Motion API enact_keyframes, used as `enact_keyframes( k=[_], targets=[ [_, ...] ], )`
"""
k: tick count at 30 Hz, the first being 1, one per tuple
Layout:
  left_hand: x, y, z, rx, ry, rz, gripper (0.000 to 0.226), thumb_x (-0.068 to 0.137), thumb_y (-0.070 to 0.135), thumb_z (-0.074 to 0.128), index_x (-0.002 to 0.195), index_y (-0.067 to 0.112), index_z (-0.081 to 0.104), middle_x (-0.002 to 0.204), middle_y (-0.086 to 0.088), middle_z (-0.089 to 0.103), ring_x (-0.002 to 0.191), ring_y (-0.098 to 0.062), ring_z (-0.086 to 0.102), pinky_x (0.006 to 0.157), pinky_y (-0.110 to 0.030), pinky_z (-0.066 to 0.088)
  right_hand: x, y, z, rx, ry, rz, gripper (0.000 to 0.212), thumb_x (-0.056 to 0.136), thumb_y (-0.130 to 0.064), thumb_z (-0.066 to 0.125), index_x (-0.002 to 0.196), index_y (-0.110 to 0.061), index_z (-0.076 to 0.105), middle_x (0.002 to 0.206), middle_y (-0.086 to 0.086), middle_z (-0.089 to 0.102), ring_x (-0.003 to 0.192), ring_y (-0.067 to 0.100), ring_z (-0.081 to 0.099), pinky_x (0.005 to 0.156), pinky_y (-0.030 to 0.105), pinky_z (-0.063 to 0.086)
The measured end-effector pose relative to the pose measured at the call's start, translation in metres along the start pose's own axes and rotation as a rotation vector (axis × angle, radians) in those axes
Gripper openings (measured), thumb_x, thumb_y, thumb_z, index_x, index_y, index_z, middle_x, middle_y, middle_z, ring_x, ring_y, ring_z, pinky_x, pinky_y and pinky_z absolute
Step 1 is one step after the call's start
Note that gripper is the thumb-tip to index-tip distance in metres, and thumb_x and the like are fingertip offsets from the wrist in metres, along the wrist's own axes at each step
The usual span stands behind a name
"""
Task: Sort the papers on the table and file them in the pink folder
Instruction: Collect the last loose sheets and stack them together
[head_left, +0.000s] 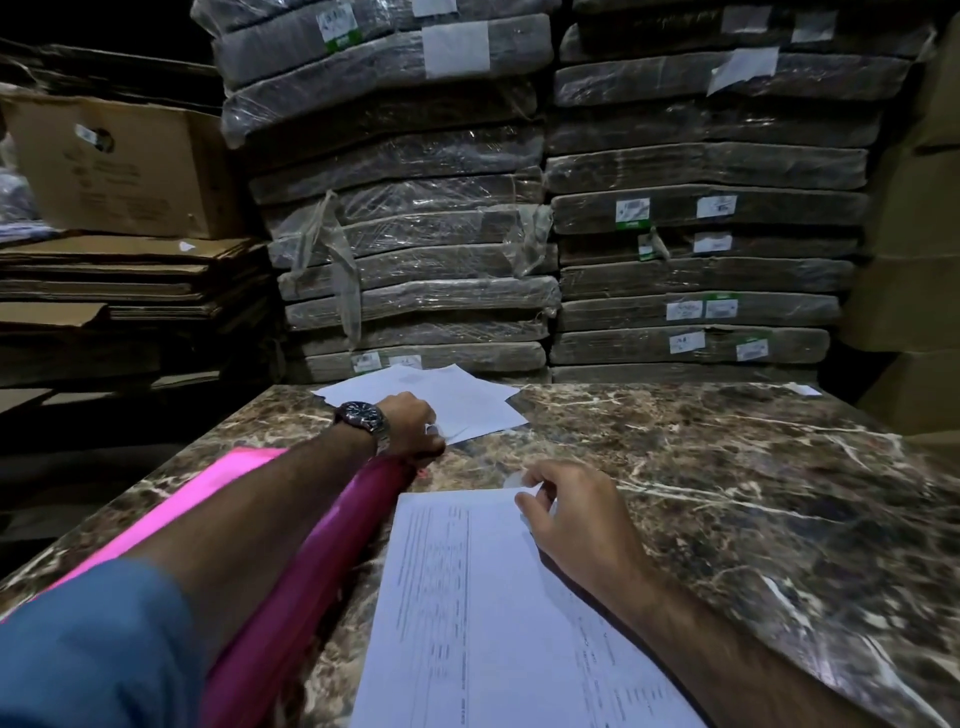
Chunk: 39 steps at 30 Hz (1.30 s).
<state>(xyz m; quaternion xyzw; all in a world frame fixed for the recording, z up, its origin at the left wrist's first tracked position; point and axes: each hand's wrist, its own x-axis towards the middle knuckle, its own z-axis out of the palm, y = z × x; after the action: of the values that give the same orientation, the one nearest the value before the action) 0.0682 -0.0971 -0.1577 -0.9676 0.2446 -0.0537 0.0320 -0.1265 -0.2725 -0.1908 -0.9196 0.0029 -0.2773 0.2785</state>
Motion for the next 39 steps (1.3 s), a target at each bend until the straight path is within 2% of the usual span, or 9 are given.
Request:
enact_keyframes(
  k=[12, 19, 24, 28, 30, 32, 35, 37, 39],
  targets=[
    [-0.001, 0.005, 0.0, 0.204, 0.036, 0.159, 0.024, 0.091, 0.02, 0.047, 0.108, 0.011, 0.063, 0.105, -0.015, 0.068, 0.098, -0.036, 0.061, 0.076, -0.036, 0.046, 0.0, -0.002, 0.002, 0.046, -0.016, 0.055, 0.021, 0.086, -0.028, 0.064, 0.103, -0.018, 0.071, 0.071, -0.009, 0.068, 0.072, 0.008, 0.063, 0.069, 0.025, 0.049],
    [0.002, 0.004, -0.006, 0.185, -0.086, 0.129, 0.067, 0.078, 0.02, 0.07, 0.136, 0.018, 0.038, 0.113, -0.016, 0.063, 0.104, -0.035, 0.061, 0.081, -0.035, 0.047, 0.001, 0.0, 0.0, 0.054, -0.018, 0.077, 0.023, 0.087, -0.027, 0.064, 0.107, -0.017, 0.07, 0.074, -0.007, 0.069, 0.07, 0.008, 0.062, 0.069, 0.026, 0.051],
    [0.001, 0.01, -0.004, 0.272, 0.076, 0.099, 0.03, 0.088, 0.014, 0.053, 0.118, 0.011, 0.056, 0.11, -0.016, 0.064, 0.102, -0.036, 0.062, 0.08, -0.039, 0.049, 0.004, 0.001, -0.001, 0.141, 0.012, 0.129, 0.018, 0.087, -0.025, 0.065, 0.101, -0.016, 0.071, 0.072, -0.001, 0.068, 0.055, 0.008, 0.055, 0.059, 0.027, 0.048],
    [-0.004, 0.018, -0.007, 0.269, 0.205, 0.064, 0.022, 0.09, 0.014, 0.047, 0.107, 0.011, 0.06, 0.106, -0.016, 0.065, 0.1, -0.036, 0.062, 0.075, -0.04, 0.05, 0.009, 0.008, 0.002, 0.294, 0.019, 0.252, 0.006, 0.084, -0.023, 0.068, 0.087, -0.019, 0.07, 0.056, -0.006, 0.06, 0.059, 0.018, 0.065, 0.061, 0.038, 0.06],
    [-0.003, 0.022, -0.017, 0.225, 0.271, 0.054, 0.02, 0.089, 0.013, 0.047, 0.104, 0.011, 0.061, 0.104, -0.016, 0.066, 0.098, -0.038, 0.063, 0.073, -0.04, 0.05, 0.012, 0.013, 0.003, 0.4, 0.004, 0.34, 0.004, 0.083, -0.024, 0.067, 0.081, -0.02, 0.069, 0.049, -0.012, 0.056, 0.052, 0.015, 0.059, 0.06, 0.041, 0.06],
    [-0.006, 0.026, -0.029, 0.191, 0.333, 0.065, 0.019, 0.089, 0.014, 0.048, 0.103, 0.013, 0.061, 0.103, -0.016, 0.068, 0.097, -0.038, 0.064, 0.073, -0.041, 0.051, 0.016, 0.017, 0.001, 0.556, 0.003, 0.449, 0.009, 0.087, -0.024, 0.063, 0.082, -0.02, 0.07, 0.058, -0.01, 0.061, 0.053, 0.012, 0.05, 0.056, 0.034, 0.051],
    [-0.023, 0.036, -0.048, 0.137, 0.404, 0.083, 0.021, 0.087, 0.011, 0.047, 0.103, 0.014, 0.061, 0.099, -0.018, 0.068, 0.095, -0.04, 0.064, 0.071, -0.041, 0.05, 0.022, 0.02, -0.015, 0.874, 0.015, 0.653, 0.027, 0.098, -0.028, 0.051, 0.109, -0.008, 0.065, 0.087, 0.007, 0.068, 0.069, 0.015, 0.057, 0.058, 0.03, 0.048],
    [-0.042, 0.04, -0.054, 0.065, 0.474, 0.114, 0.021, 0.087, 0.01, 0.047, 0.101, 0.015, 0.061, 0.095, -0.018, 0.069, 0.091, -0.04, 0.065, 0.067, -0.041, 0.049, 0.026, 0.024, -0.027, 1.043, 0.018, 0.755, 0.043, 0.101, -0.037, 0.042, 0.127, -0.004, 0.052, 0.109, 0.017, 0.066, 0.09, 0.025, 0.064, 0.075, 0.036, 0.055],
    [-0.068, 0.041, -0.051, -0.028, 0.545, 0.167, 0.02, 0.088, 0.014, 0.05, 0.102, 0.018, 0.064, 0.094, -0.014, 0.071, 0.088, -0.038, 0.066, 0.065, -0.04, 0.052, 0.029, 0.032, -0.037, 1.218, 0.005, 0.828, 0.055, 0.1, -0.047, 0.037, 0.14, -0.008, 0.039, 0.125, 0.024, 0.058, 0.108, 0.036, 0.06, 0.093, 0.046, 0.05]
  ],
)
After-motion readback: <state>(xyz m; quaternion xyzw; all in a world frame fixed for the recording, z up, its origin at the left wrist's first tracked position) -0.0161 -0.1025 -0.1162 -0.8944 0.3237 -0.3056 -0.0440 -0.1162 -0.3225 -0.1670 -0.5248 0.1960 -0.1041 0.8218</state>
